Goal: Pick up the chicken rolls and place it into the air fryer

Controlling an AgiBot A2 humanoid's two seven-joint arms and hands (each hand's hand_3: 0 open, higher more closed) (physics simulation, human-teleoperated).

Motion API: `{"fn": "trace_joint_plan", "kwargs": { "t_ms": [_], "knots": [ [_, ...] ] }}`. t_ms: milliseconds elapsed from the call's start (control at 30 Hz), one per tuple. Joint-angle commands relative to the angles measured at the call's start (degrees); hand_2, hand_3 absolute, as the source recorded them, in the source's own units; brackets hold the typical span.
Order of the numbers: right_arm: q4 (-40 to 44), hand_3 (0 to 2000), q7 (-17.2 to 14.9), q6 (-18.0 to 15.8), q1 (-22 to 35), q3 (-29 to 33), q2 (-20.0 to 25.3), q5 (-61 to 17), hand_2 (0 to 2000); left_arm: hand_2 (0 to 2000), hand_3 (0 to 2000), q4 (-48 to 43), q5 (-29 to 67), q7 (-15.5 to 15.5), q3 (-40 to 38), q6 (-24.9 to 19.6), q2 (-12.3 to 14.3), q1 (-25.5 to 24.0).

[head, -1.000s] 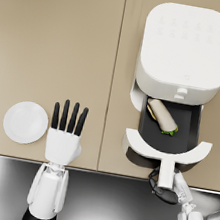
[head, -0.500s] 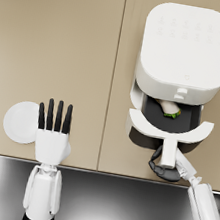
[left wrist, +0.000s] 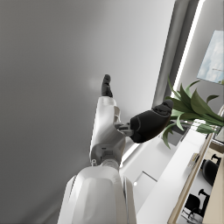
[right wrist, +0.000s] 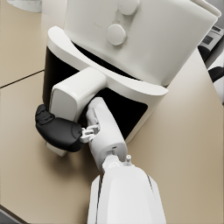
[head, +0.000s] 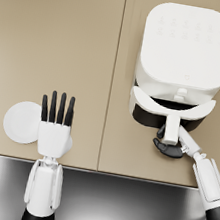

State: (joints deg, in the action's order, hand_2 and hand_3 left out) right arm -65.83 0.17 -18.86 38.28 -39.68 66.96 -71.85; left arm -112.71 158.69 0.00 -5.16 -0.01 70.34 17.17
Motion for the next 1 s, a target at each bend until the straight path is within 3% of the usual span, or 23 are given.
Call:
{"fn": "trace_joint_plan", "kwargs": {
  "t_ms": [33,267,333,467,500,533,567,1000],
  "knots": [
    [0.4,2000,0.3,0.3,11.5,-2.8,15.3,0.0,2000,0,0,1.2,0.0,0.0,1.0,0.0,-0.1,1.5],
    [15.0,2000,0.9,0.4,19.9,-3.4,19.4,0.1,2000,0,0,2.3,0.0,0.0,1.8,0.0,0.2,1.4],
    [18.9,2000,0.6,0.0,21.8,-4.1,20.3,0.1,2000,0,0,3.7,0.0,0.0,2.3,0.0,0.3,3.5],
    [26.1,2000,1.1,-11.2,25.5,-7.1,21.5,0.6,2000,0,0,5.1,0.0,0.0,3.4,0.0,0.5,4.6],
    [24.3,2000,0.8,-14.2,25.1,-8.5,20.4,0.7,2000,0,0,5.2,0.0,0.0,3.4,0.0,0.5,4.3],
    [23.7,2000,0.5,-15.0,15.5,-6.9,6.5,0.8,2000,0,0,4.8,0.0,0.0,3.0,0.0,0.5,3.3],
    [24.2,2000,0.2,-16.7,16.2,-7.6,6.3,0.8,2000,0,0,5.0,0.0,0.0,3.2,0.0,0.6,3.4],
    [25.2,2000,-1.6,-17.4,18.1,-10.1,6.3,1.0,2000,0,0,5.5,0.0,0.0,3.5,0.0,0.6,3.4]
  ]
}}
